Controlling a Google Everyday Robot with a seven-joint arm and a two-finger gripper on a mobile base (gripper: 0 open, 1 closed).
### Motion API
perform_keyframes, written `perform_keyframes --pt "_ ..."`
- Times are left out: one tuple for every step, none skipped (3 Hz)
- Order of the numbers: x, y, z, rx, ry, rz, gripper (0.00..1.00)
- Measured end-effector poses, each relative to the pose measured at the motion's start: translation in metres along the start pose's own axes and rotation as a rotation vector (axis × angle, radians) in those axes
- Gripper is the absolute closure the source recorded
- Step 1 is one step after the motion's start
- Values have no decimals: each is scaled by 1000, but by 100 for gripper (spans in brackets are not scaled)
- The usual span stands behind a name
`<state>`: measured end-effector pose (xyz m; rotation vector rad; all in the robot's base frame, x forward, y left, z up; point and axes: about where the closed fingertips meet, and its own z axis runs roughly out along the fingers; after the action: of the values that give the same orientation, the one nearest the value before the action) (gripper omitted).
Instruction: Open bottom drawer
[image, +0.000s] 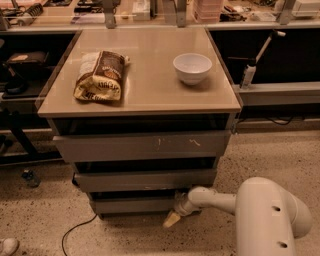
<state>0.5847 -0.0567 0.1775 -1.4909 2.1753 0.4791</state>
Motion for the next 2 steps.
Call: perform_keyframes --pt "0 0 0 0 0 0 36" --pt "0 0 0 -1 0 0 59"
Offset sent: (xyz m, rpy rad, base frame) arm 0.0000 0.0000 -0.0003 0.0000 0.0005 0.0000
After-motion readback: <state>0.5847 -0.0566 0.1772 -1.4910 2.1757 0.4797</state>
